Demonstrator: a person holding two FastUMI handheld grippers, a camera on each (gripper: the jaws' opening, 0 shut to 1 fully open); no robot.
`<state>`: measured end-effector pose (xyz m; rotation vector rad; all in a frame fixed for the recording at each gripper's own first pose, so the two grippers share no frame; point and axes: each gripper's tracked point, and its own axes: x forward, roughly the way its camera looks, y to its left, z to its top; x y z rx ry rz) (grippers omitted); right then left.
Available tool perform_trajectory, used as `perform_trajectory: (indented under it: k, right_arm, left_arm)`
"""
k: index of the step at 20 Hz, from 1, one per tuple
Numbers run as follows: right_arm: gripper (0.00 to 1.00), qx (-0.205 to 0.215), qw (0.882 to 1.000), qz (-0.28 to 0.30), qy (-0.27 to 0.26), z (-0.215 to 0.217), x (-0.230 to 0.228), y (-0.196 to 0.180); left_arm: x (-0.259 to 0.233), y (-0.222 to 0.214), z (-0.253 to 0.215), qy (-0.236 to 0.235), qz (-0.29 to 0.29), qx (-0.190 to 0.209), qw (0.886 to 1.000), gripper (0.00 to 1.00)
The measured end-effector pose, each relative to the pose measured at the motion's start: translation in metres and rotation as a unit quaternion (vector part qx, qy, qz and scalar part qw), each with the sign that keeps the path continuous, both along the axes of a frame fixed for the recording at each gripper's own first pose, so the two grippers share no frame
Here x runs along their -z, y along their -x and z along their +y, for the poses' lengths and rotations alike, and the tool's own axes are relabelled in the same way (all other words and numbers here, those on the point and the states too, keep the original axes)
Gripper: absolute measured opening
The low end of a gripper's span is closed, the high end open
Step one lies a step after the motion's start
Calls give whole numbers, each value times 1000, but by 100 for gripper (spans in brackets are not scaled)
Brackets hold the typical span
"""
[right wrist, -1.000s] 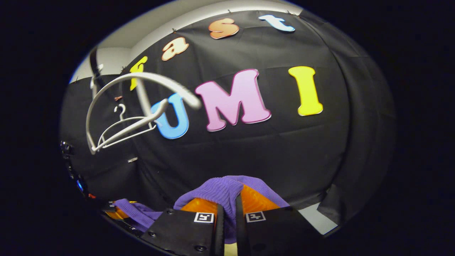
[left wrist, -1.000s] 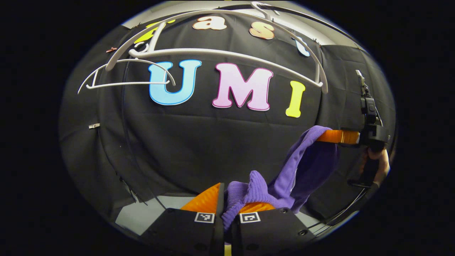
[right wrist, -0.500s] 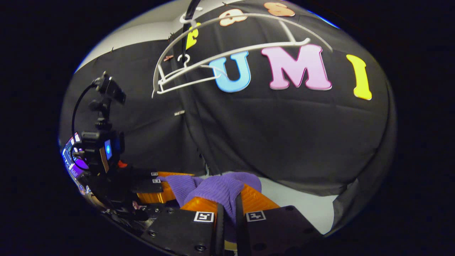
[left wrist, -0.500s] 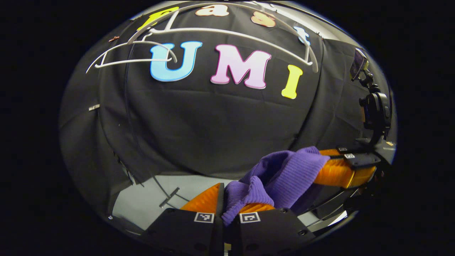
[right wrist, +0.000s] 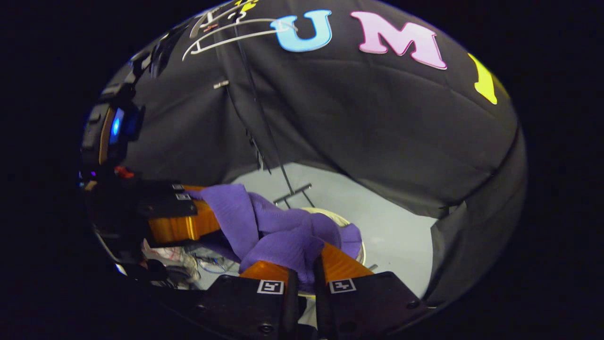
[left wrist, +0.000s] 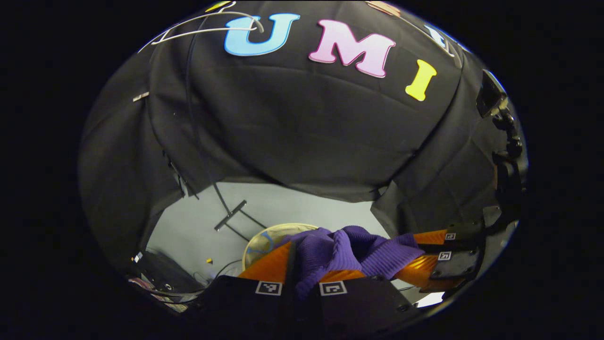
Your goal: Grasp the clothes on the hanger with both hands and then place them into the laundry hamper below.
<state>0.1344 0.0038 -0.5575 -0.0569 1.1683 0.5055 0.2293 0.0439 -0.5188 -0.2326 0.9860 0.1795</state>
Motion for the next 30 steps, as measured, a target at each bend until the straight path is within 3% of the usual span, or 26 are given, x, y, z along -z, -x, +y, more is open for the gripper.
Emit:
perform_trajectory:
  k: [1, 2, 3, 4, 5, 10, 21, 30]
  right_arm:
    - [20, -5, 1000, 6, 3, 0, 0, 7]
    - [14, -8, 1000, 10, 3, 1, 2, 10]
    - [20, -9, 1000, 12, 5, 1, 4, 11]
    - [20, -8, 1000, 12, 11, -3, 8, 13]
    - [20, -8, 1000, 12, 8, -4, 6, 14]
    - [100, -25, 999, -17, 34, -17, 0, 2]
    - [99, -9, 999, -36, 37, -24, -16, 12]
    - [99, 55, 994, -85, 40, -16, -65, 21]
  left_arm:
    - [4, 6, -2, 1, 10, 2, 1000, 15]
    - [8, 12, -2, -2, 19, 5, 1000, 16]
    - [11, 18, -2, -2, 25, 8, 1000, 17]
    - [16, 18, -3, 0, 27, 9, 1000, 17]
    - [14, 20, -5, 4, 26, 11, 1000, 10]
    - [8, 22, 12, -29, 29, 12, 999, 99]
    - [-9, 40, 12, -36, 0, 32, 999, 96]
    - [-59, 54, 28, -44, -60, 64, 995, 95]
